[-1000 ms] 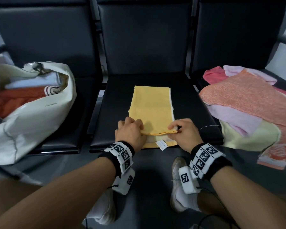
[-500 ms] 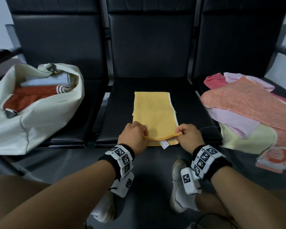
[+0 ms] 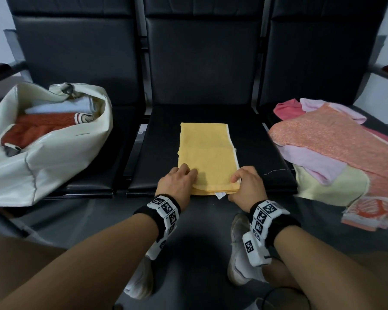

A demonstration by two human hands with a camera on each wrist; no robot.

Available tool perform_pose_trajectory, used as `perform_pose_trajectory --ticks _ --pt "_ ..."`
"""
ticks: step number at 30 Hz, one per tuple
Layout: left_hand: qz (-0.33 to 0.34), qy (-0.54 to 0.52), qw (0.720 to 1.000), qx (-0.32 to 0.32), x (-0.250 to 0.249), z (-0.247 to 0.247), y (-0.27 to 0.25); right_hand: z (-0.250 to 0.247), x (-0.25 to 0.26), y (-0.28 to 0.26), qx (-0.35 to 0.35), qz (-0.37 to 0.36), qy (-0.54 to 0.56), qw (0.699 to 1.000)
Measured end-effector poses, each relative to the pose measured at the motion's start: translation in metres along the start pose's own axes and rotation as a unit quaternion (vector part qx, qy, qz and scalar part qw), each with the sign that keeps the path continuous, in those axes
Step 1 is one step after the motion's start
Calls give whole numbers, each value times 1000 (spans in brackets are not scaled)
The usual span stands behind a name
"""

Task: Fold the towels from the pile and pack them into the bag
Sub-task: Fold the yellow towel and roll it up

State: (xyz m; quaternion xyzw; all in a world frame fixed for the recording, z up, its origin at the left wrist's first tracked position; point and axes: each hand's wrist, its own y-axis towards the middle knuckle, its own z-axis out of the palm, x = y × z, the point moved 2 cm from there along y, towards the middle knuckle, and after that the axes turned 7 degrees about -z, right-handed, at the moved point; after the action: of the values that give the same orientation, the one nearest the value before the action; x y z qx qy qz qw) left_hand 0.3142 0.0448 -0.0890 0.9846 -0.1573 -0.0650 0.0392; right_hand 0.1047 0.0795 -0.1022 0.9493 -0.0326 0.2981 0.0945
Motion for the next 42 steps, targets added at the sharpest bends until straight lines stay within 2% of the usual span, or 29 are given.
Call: perform_pose_trajectory --ticks 9,17,24,27,34,38,42 --pt "-1 10 1000 17 1 -6 6 11 1 -3 -34 -22 -38 998" --pt "9 12 999 34 3 -4 3 9 -3 -5 -56 -74 -41 995" --pt "38 43 998 6 1 -2 -3 4 0 -2 -55 -59 -31 996" --pt "30 37 999 -2 2 -5 -1 -2 0 -1 -81 -74 -41 993" --pt "-49 -88 995 19 14 -21 17 -26 14 10 -152 -121 10 981" --pt "-69 -168 983 -15 23 -41 27 -40 21 20 -142 -96 33 985" --pt "-91 -248 964 -33 30 -63 37 -51 25 29 -149 -111 35 982"
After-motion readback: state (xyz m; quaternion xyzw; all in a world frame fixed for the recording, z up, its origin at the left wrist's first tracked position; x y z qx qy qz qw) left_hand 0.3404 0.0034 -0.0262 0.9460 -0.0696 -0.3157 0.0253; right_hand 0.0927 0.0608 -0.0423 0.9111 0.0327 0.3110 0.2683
